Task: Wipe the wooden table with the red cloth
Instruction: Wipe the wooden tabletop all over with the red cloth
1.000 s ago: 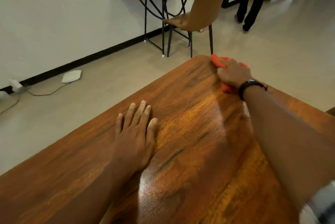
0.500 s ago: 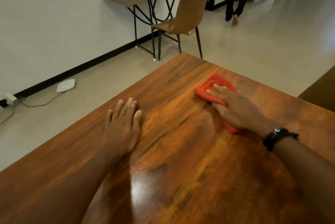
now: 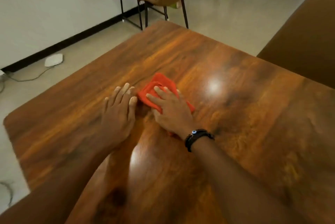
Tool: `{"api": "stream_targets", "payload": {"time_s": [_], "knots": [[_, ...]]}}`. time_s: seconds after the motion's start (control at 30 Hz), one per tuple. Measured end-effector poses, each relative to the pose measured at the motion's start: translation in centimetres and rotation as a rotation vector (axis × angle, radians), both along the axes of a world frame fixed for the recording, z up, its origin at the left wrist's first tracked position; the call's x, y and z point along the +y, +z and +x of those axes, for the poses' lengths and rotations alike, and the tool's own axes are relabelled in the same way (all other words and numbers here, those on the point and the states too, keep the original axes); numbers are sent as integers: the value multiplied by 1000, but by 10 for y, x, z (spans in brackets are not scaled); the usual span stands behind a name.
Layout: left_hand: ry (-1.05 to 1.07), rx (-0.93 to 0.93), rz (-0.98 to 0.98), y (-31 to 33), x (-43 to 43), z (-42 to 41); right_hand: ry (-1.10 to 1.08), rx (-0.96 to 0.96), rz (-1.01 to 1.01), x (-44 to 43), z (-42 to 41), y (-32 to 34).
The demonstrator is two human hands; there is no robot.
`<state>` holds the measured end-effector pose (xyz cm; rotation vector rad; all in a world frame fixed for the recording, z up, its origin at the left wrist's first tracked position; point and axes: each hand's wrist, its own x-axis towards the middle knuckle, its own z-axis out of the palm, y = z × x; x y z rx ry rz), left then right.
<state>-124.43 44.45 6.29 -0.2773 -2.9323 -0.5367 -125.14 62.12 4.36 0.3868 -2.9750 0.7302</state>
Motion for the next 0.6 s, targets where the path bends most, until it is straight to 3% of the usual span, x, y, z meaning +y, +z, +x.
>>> {"api": "stream_targets", "payload": {"time_s": [0.1,0.2,0.47,0.6], "knots": [[-14,-8,94,8,-3,66,83,-28,-23,-25,74,2],[41,-137,216,10,-21,130,128,-68,-54,-43,157,2],[-51,-372,12,23,-33,369,174,-200,-19,-42,397,15],[-78,-481,35,33,-2,473,117,-246,-13,-21,512,19]]}}
